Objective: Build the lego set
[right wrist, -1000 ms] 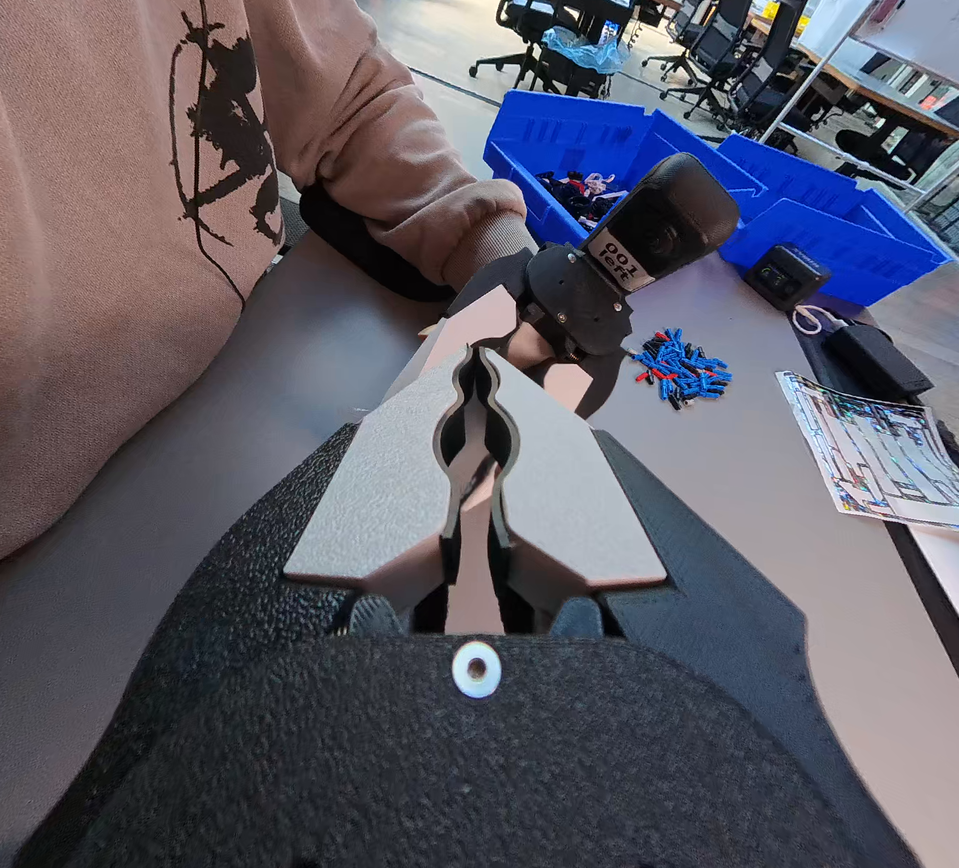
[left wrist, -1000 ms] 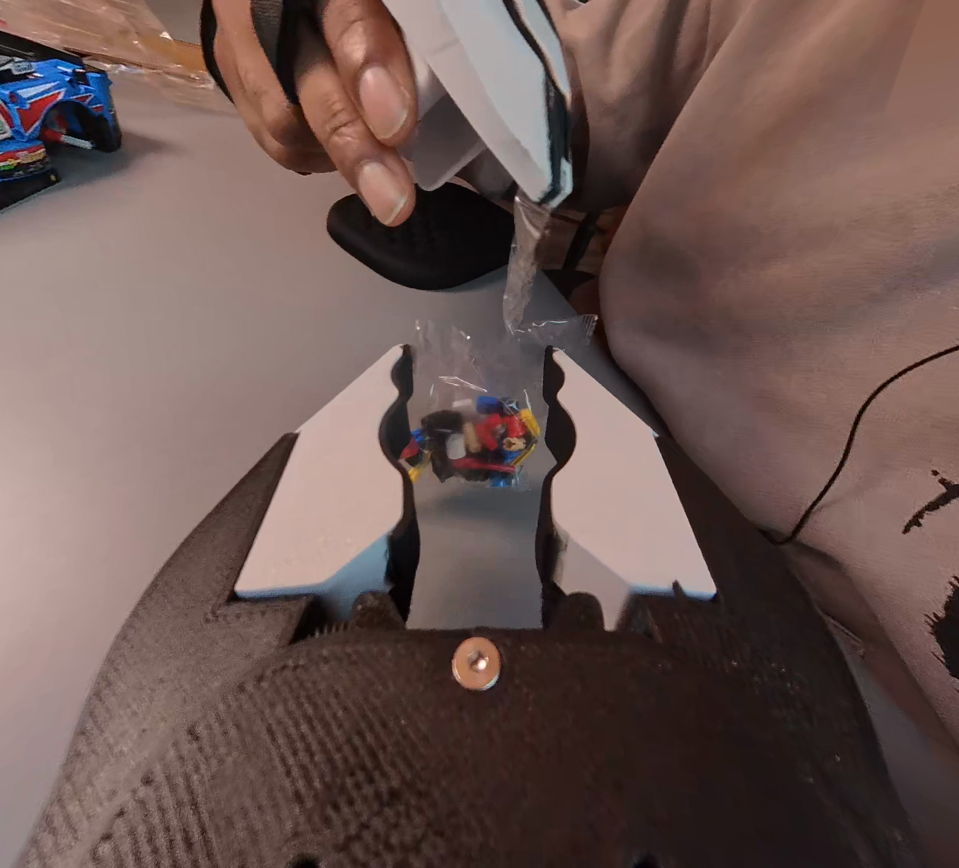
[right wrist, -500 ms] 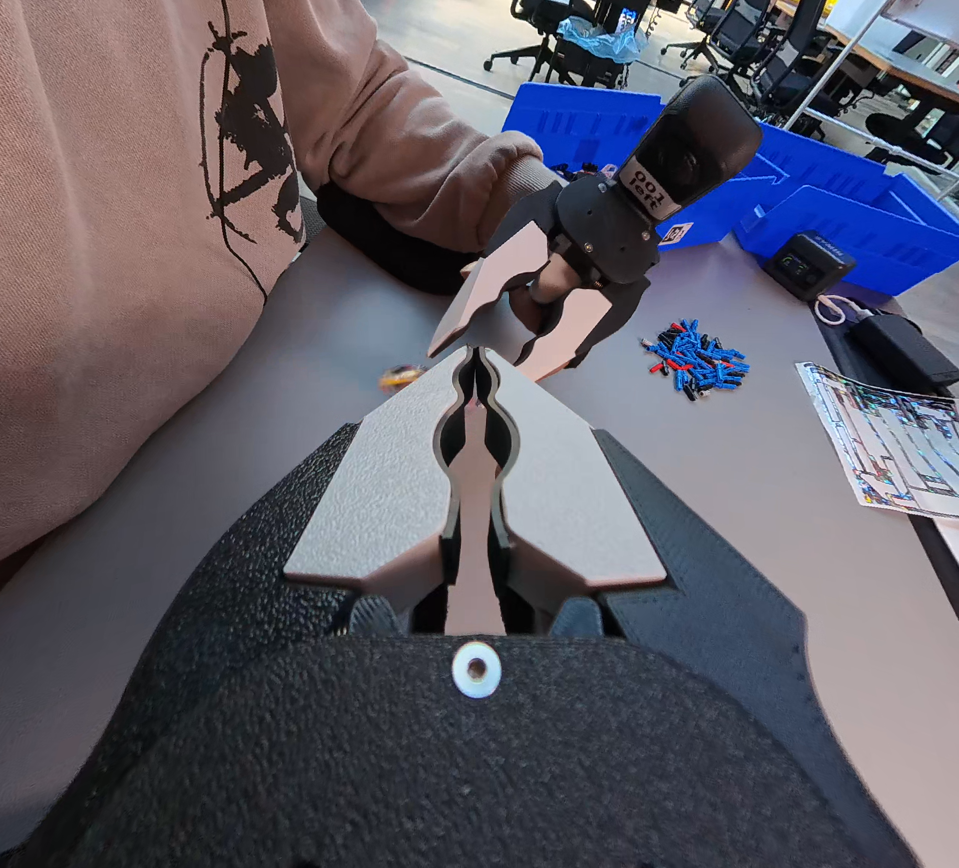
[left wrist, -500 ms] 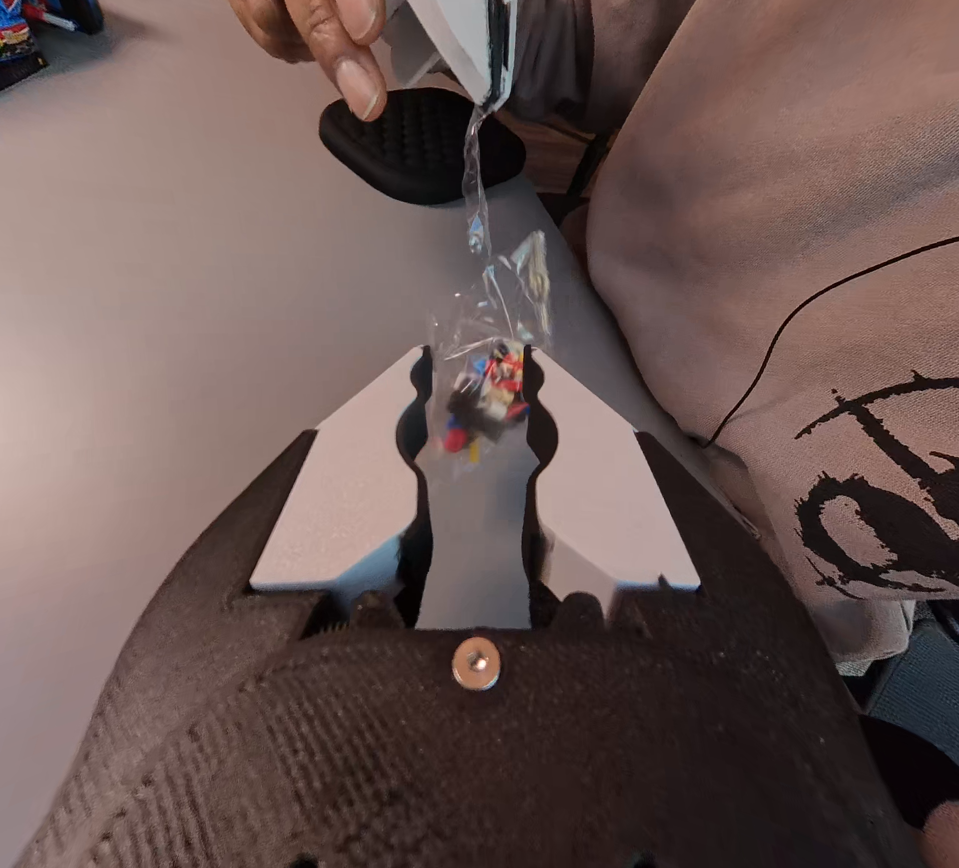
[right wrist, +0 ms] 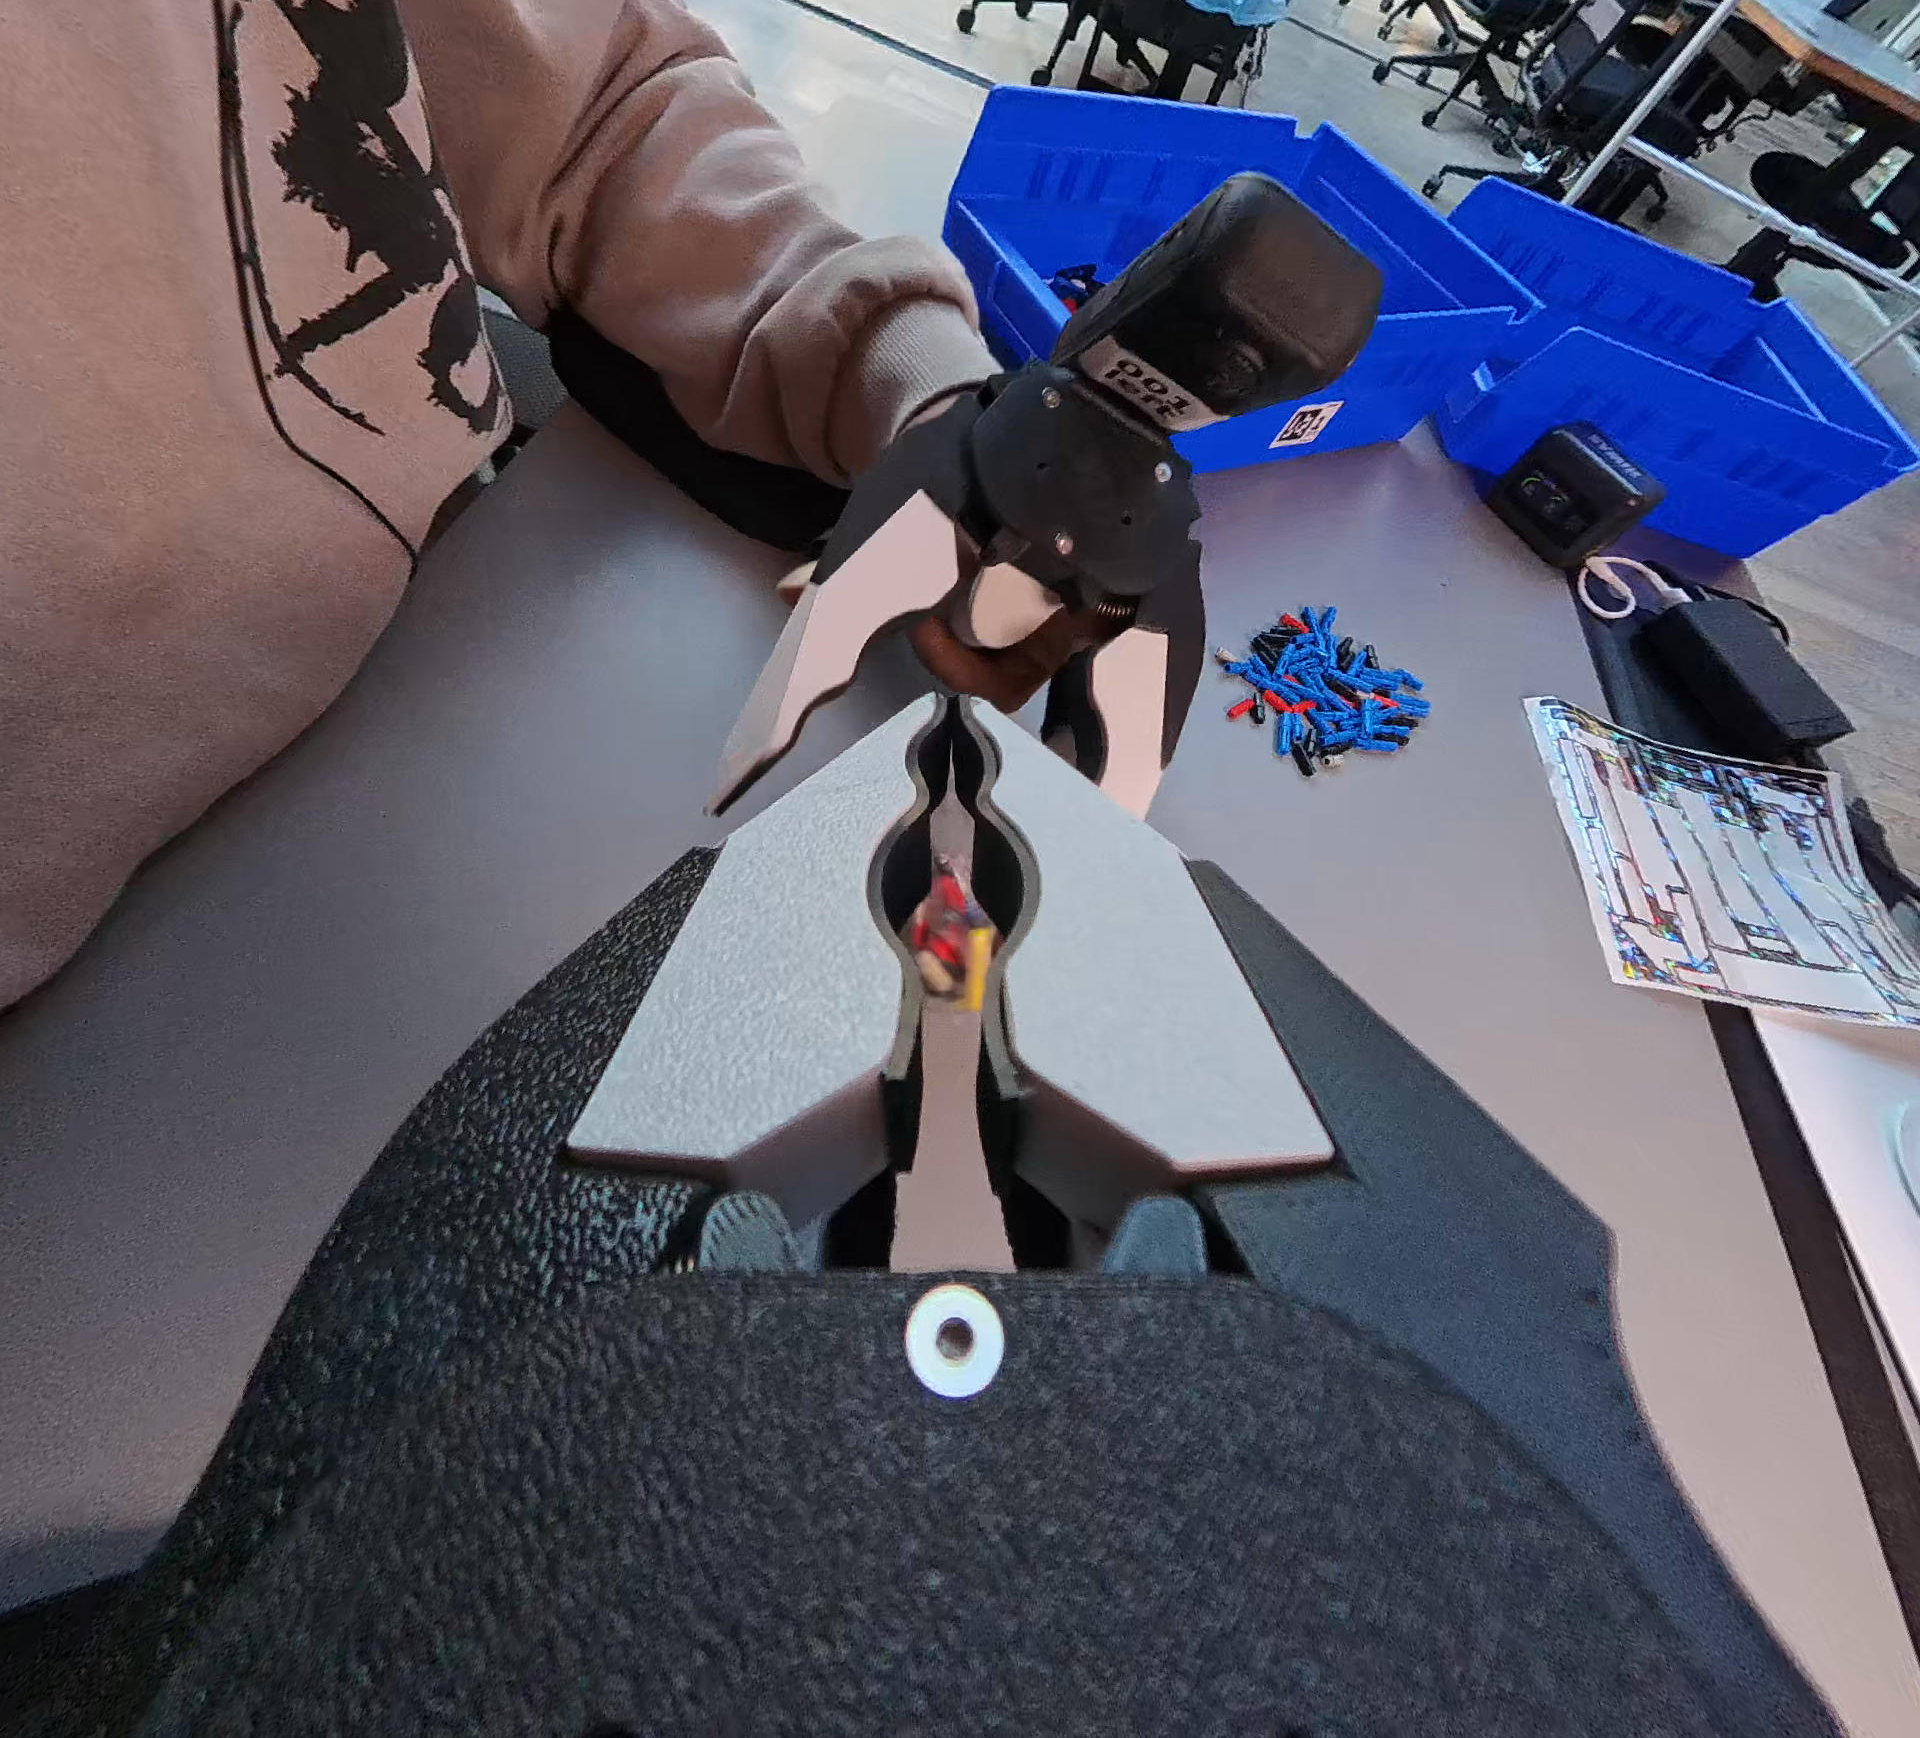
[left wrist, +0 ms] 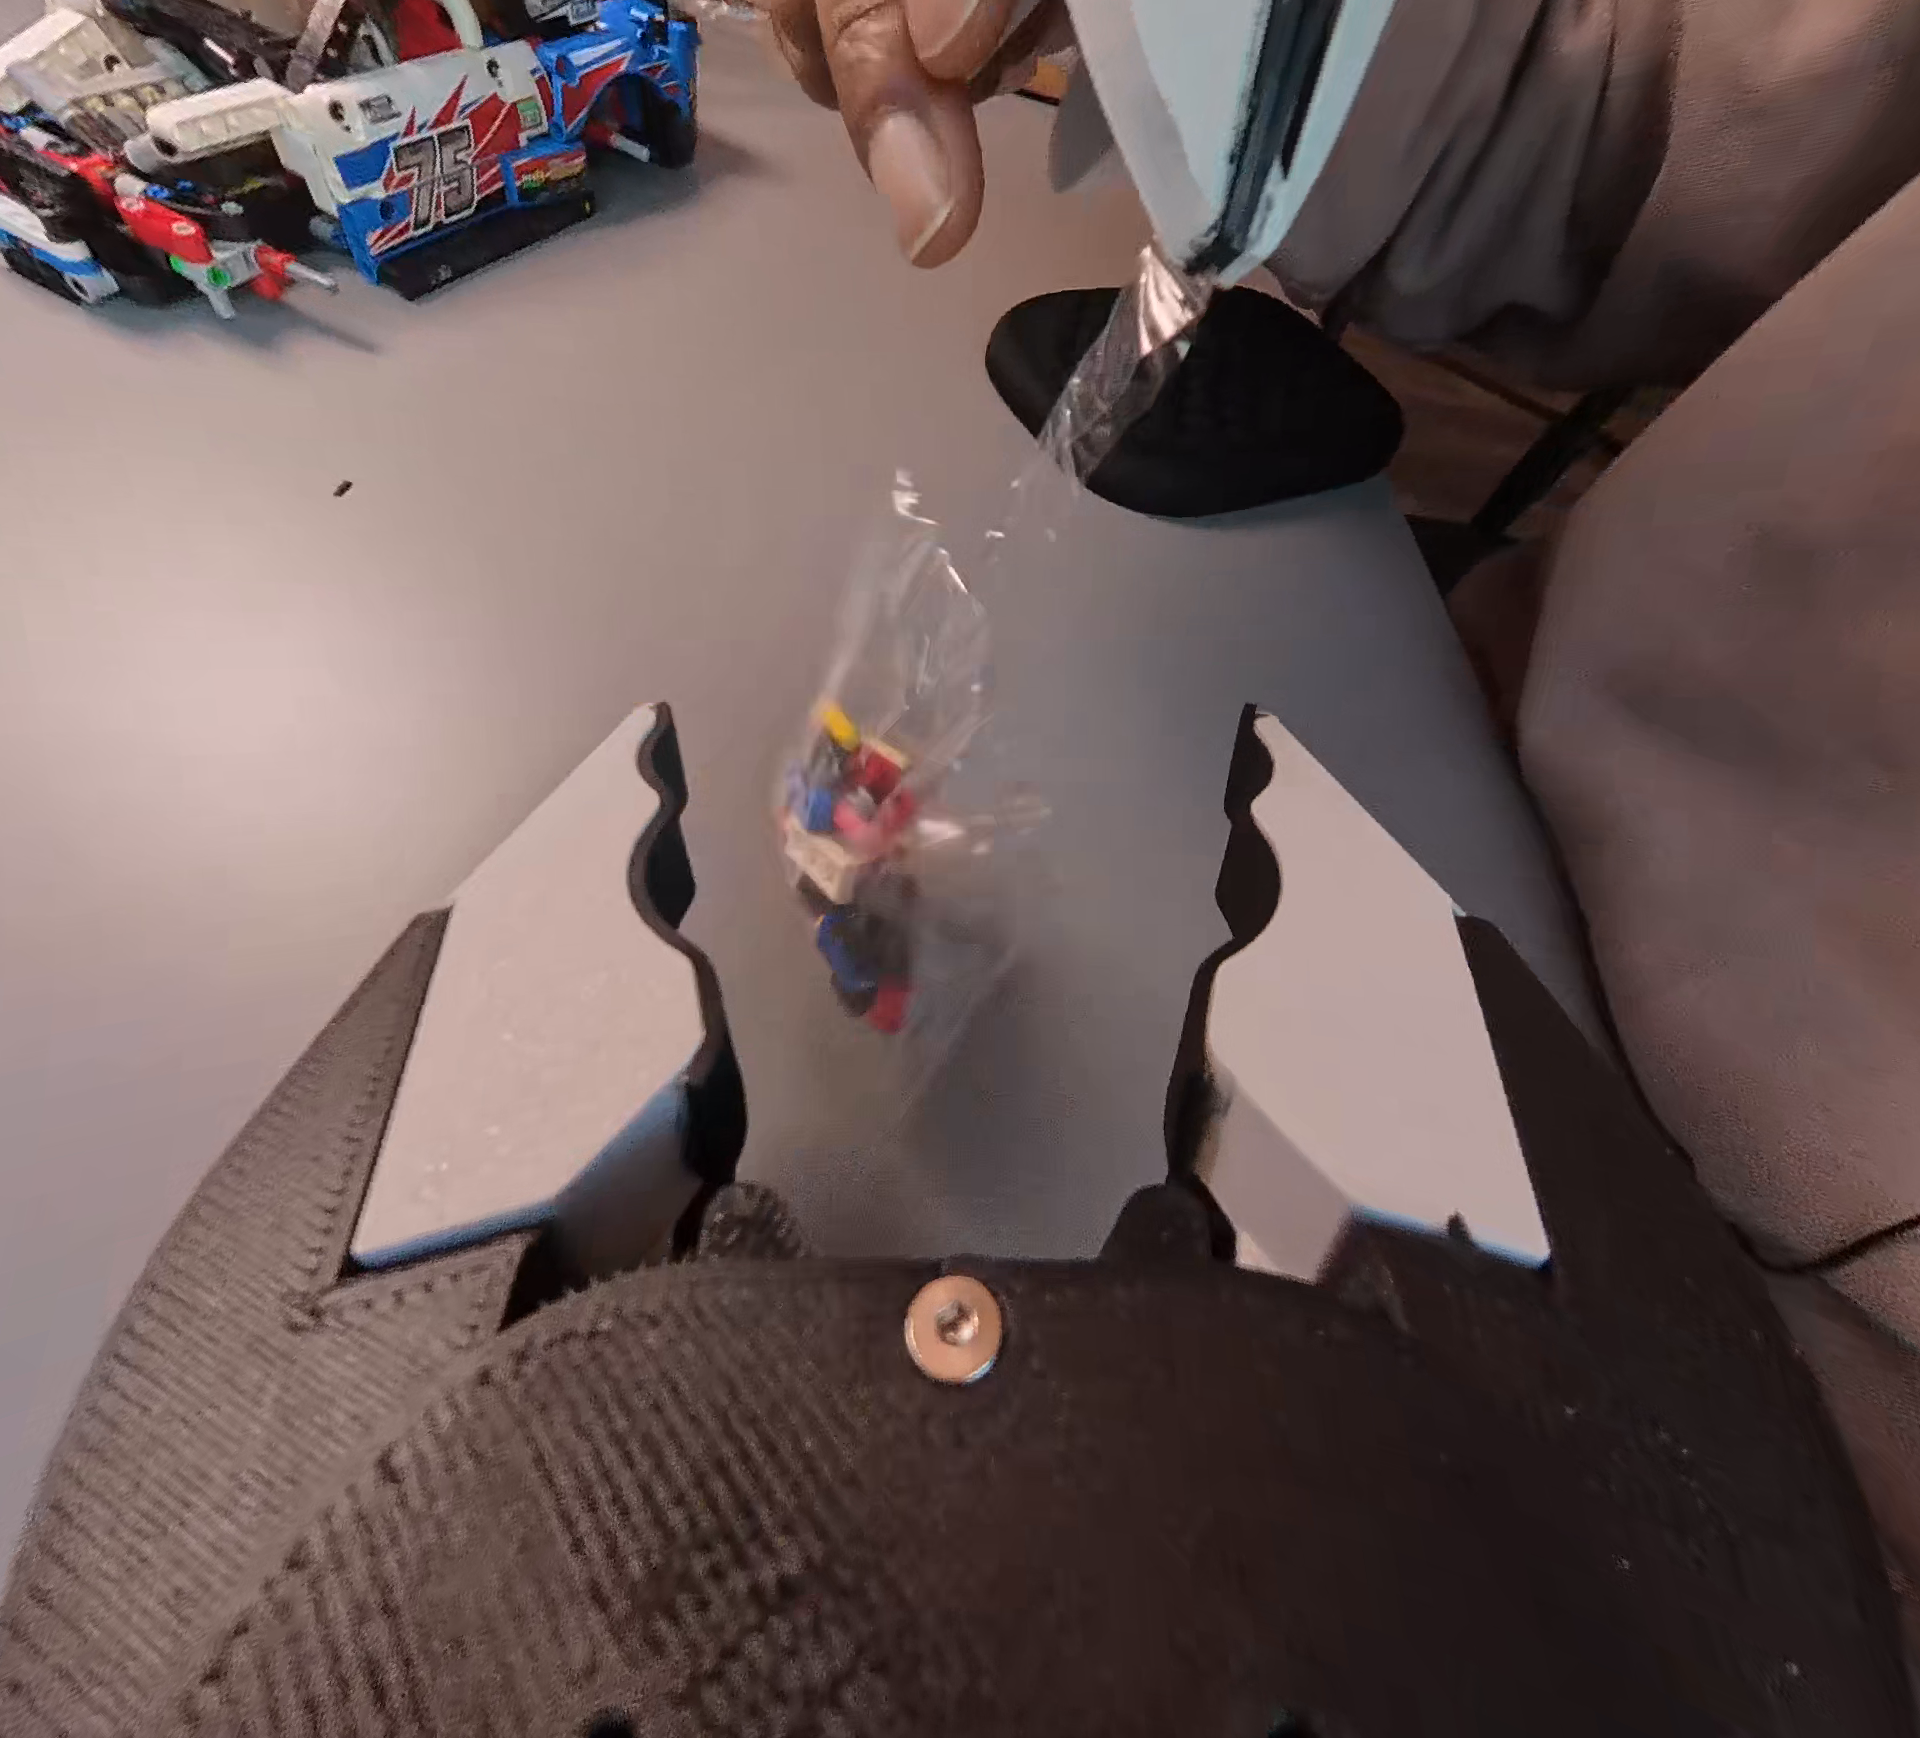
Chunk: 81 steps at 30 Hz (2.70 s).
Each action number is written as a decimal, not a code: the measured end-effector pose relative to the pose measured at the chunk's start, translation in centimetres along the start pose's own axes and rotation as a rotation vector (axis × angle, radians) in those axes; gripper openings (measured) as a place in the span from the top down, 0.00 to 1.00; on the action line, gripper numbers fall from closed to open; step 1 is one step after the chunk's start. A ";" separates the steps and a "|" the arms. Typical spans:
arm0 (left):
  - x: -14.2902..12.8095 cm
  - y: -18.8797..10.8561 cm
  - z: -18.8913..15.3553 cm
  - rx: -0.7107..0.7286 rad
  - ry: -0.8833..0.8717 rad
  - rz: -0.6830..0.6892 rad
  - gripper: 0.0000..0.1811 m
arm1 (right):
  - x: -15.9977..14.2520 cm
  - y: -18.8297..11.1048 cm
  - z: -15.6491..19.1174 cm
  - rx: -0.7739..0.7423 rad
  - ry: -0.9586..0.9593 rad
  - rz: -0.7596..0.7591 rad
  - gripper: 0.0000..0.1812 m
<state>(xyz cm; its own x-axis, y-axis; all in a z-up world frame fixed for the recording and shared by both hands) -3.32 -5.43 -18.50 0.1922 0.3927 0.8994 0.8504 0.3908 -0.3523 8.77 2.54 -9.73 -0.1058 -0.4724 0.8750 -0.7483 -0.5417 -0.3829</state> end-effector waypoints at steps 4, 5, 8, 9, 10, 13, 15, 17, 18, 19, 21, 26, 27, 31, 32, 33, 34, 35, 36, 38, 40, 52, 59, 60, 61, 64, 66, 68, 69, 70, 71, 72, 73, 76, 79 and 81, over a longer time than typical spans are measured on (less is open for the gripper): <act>-0.5 1.2 -0.4 0.000 0.000 0.035 0.51 | 0.0 0.8 -0.2 -0.027 -0.008 -0.002 1.00; -0.5 1.3 -0.7 -0.012 0.015 0.039 0.55 | 0.0 0.8 -0.2 -0.028 -0.007 0.001 1.00; -0.6 1.2 -1.1 -0.002 0.069 0.033 0.63 | -0.2 0.8 -0.1 -0.026 0.001 -0.001 1.00; -0.7 1.2 -1.3 -0.011 0.082 0.031 0.65 | -0.3 0.7 -0.1 -0.025 0.003 -0.001 1.00; -0.7 1.0 -1.4 -0.032 0.089 0.025 0.67 | -0.3 0.6 0.0 -0.025 0.005 -0.001 1.00; -0.7 0.4 -1.5 -0.067 0.093 0.006 0.68 | -0.3 0.3 0.1 -0.024 0.011 -0.006 1.00; -0.7 -0.2 -1.6 -0.110 0.104 -0.007 0.70 | -0.3 0.0 0.2 -0.021 0.011 -0.009 1.00; -0.8 -0.8 -1.9 -0.159 0.118 -0.014 0.72 | -0.3 -0.1 0.3 -0.014 0.013 -0.009 1.00; -0.8 -1.1 -1.9 -0.175 0.119 -0.012 0.72 | -0.3 -0.1 0.4 -0.008 0.012 -0.008 1.00; -0.9 -1.3 -2.0 -0.193 0.117 -0.007 0.71 | -0.3 -0.1 0.5 -0.003 0.013 -0.006 1.00; -1.1 -1.8 -2.0 -0.229 0.115 0.004 0.71 | -0.4 -0.1 0.7 0.010 0.011 0.001 1.00; -1.4 -2.5 -1.8 -0.249 0.101 0.033 0.66 | -0.3 0.2 0.9 0.032 0.008 0.007 1.00; -1.5 -2.6 -1.8 -0.256 0.095 0.046 0.63 | -0.2 0.2 0.9 0.036 0.009 0.008 1.00; -1.3 -2.6 -1.3 -0.202 0.097 0.048 0.53 | -0.3 0.5 1.0 0.048 0.006 0.020 1.00; -1.1 -2.4 -1.3 -0.197 0.092 0.039 0.50 | -0.3 0.6 1.1 0.052 0.006 0.023 1.00; -1.0 -1.9 -1.2 -0.193 0.089 0.037 0.48 | -0.3 0.7 1.1 0.054 0.005 0.026 1.00; -1.0 -1.3 -1.2 -0.194 0.086 0.042 0.46 | -0.3 0.8 1.2 0.055 0.004 0.030 1.00; -1.0 -0.6 -1.2 -0.200 0.080 0.051 0.45 | -0.3 0.8 1.2 0.055 0.002 0.035 1.00; -1.0 0.1 -1.2 -0.196 0.071 0.056 0.45 | -0.3 0.8 1.2 0.053 -0.001 0.038 1.00; -0.8 1.3 -1.1 -0.179 0.042 0.048 0.44 | -0.3 0.8 1.2 0.048 0.000 0.038 1.00; -0.6 2.0 -1.4 -0.159 0.008 0.072 0.43 | -0.3 0.8 1.2 0.037 -0.003 0.041 1.00; 0.0 0.9 -2.6 0.018 -0.082 -0.061 0.36 | -0.5 0.1 0.7 -0.035 0.003 0.061 1.00; -0.2 2.1 -4.0 0.455 -0.186 -0.135 0.41 | -0.8 0.1 0.4 -0.105 0.026 0.122 1.00; -0.3 2.5 -4.3 0.503 -0.210 -0.143 0.42 | -0.8 0.1 0.4 -0.114 0.028 0.131 1.00; -0.5 3.1 -4.5 0.529 -0.235 -0.146 0.43 | -0.8 0.0 0.3 -0.121 0.032 0.137 1.00; -1.4 3.9 -4.0 0.595 -0.244 -0.114 0.57 | -1.0 0.0 0.2 -0.136 0.044 0.145 1.00; -1.3 3.1 -3.5 0.595 -0.216 -0.126 0.92 | -1.2 -0.1 0.1 -0.147 0.048 0.148 1.00; -1.2 2.3 -3.1 0.539 -0.184 -0.113 1.00 | -1.3 -0.3 0.0 -0.160 0.054 0.150 1.00; -1.1 2.0 -3.0 0.495 -0.185 -0.101 1.00 | -1.4 -0.5 -0.1 -0.166 0.057 0.150 1.00; -0.9 1.6 -2.8 0.460 -0.178 -0.096 1.00 | -1.4 -0.6 -0.1 -0.171 0.060 0.148 1.00; -0.6 1.2 -2.8 0.424 -0.160 -0.094 1.00 | -1.5 -0.8 -0.2 -0.173 0.065 0.144 1.00; -0.3 0.8 -2.8 0.391 -0.146 -0.093 1.00 | -1.5 -1.0 -0.2 -0.174 0.072 0.139 1.00; -0.1 0.4 -2.7 0.349 -0.139 -0.088 1.00 | -1.5 -1.3 -0.3 -0.176 0.077 0.137 1.00; 0.0 -0.5 -2.8 0.231 -0.136 -0.087 1.00 | -1.7 -2.1 -0.4 -0.172 0.118 0.115 1.00; -0.9 -0.9 -3.1 0.147 -0.140 -0.088 1.00 | -2.9 -3.6 -0.7 -0.172 0.211 0.066 1.00; -1.2 -1.0 -3.4 0.113 -0.133 -0.086 1.00 | -4.2 -4.6 -0.6 -0.173 0.269 0.054 1.00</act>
<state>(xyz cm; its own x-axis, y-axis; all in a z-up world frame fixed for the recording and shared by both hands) -2.77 -9.13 -18.35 0.0484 0.4577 0.8878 0.7988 0.5159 -0.3095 12.29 7.38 -11.46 -0.3005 -0.2844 0.9104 -0.8347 -0.3833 -0.3953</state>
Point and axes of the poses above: each gripper's, where its closed fingertips meet, y out along the fingers, x out of its top, z = x × y across the jaws, the point moved 9 cm from there along -y, back along the fingers, and after that the axes turned 5 degrees about -x, right-handed, at the moved point
